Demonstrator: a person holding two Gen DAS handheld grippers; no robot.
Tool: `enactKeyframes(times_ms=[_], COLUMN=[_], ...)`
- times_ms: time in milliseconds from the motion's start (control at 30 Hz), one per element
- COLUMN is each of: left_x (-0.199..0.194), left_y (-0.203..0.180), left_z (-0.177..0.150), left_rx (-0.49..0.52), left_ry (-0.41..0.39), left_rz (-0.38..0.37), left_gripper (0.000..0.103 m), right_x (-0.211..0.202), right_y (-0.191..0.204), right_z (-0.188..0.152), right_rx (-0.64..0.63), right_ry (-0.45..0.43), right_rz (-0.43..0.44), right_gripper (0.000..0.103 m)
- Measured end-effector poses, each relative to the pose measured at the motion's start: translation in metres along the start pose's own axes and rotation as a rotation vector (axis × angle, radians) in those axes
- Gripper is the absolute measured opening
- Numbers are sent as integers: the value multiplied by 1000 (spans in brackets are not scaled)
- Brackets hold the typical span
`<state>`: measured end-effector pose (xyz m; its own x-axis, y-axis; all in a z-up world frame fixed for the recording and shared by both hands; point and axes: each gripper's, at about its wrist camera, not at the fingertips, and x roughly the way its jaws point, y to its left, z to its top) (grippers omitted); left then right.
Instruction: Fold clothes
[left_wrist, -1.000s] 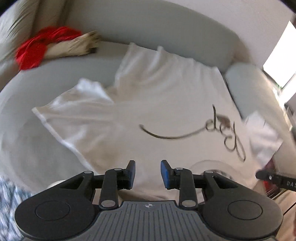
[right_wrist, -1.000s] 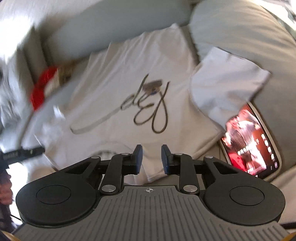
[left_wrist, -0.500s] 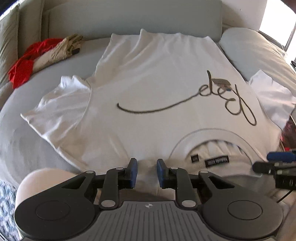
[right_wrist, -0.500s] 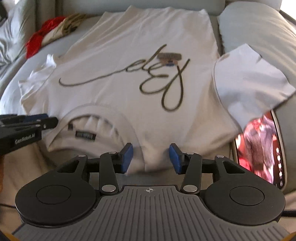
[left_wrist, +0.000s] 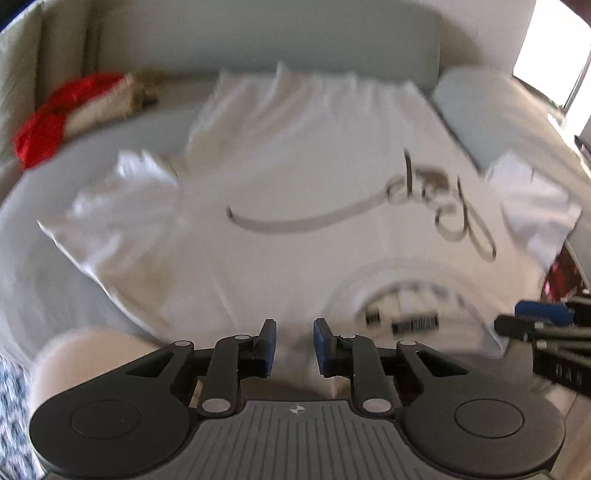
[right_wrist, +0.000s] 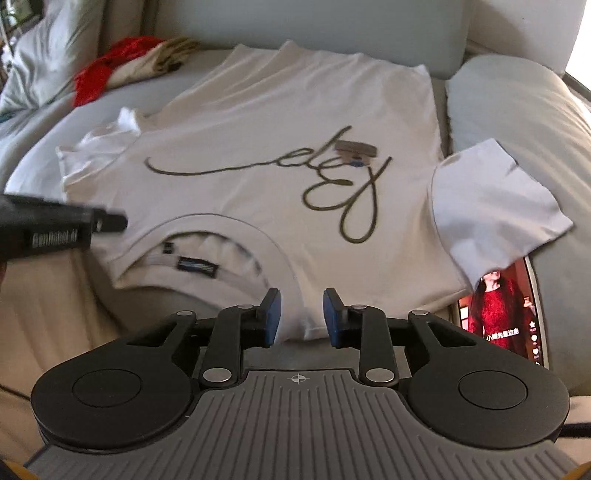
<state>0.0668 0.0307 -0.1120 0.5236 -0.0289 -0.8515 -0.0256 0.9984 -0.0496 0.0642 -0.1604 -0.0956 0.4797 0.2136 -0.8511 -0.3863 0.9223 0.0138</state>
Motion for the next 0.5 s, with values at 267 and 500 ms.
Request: enactKeyframes(times_ms=[267,500], left_x=[-27,-89], left_y=[2,43], left_z=[5,77], left_rx=[25,-92], left_ry=[66,-222], left_rz=[-108,-132], left_gripper=[21,31], right_x=[4,-68], right_y=[-21,-71], right_z=[-15,33], right_rx=[87,238], right_ry=[160,-106], right_rz=[113,216], right_gripper=[38,61])
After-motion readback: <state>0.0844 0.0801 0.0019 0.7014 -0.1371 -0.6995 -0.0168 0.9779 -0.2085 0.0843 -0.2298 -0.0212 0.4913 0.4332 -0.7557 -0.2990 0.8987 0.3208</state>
